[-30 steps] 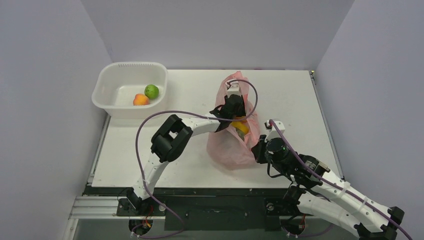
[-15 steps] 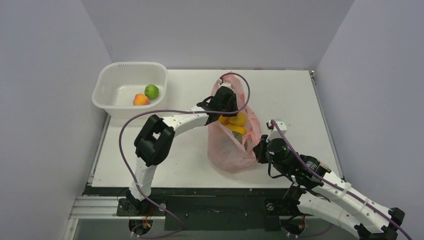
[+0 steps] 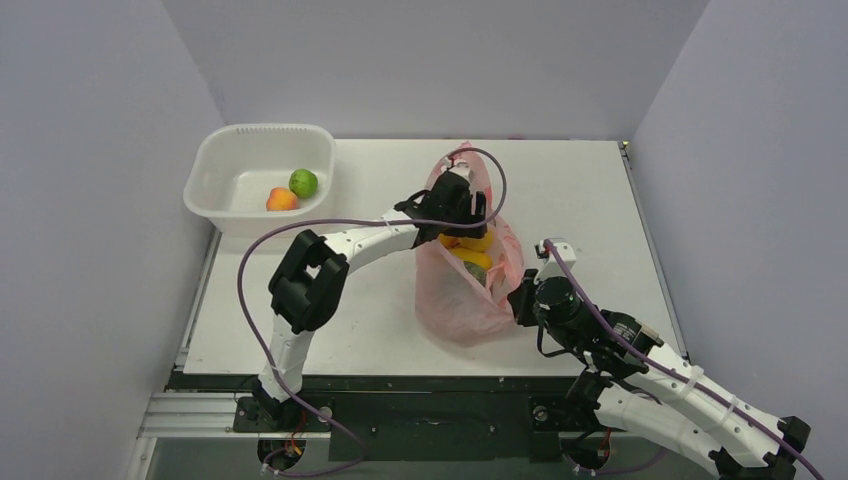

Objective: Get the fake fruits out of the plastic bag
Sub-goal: Take out the fake fruit from the plastic bag.

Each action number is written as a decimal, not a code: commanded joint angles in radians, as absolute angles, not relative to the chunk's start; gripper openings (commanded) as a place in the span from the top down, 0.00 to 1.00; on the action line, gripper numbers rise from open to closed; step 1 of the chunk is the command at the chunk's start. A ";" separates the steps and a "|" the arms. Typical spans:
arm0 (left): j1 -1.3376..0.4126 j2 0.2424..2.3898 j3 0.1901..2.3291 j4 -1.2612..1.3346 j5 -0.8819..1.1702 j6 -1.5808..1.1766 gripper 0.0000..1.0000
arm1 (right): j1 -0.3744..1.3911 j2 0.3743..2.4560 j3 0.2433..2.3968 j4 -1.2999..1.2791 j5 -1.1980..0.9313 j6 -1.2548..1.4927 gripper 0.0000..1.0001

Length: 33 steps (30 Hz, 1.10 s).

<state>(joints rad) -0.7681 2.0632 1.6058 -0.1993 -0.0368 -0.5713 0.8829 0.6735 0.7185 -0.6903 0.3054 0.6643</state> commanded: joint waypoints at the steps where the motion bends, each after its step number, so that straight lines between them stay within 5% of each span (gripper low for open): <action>1: -0.798 2.117 1.702 -0.251 -0.116 -0.436 0.30 | 0.875 0.653 0.736 -0.673 0.338 0.666 1.00; 17: -0.812 2.358 1.945 -0.332 -0.234 -0.303 0.29 | 0.874 0.658 0.720 -0.671 0.320 0.677 1.00; 23: -0.813 2.316 1.935 -0.348 -0.158 -0.354 0.60 | 0.874 0.651 0.722 -0.675 0.330 0.672 1.00; 33: -0.785 2.134 1.829 -0.460 0.109 -0.556 0.81 | 0.875 0.645 0.708 -0.671 0.364 0.626 1.00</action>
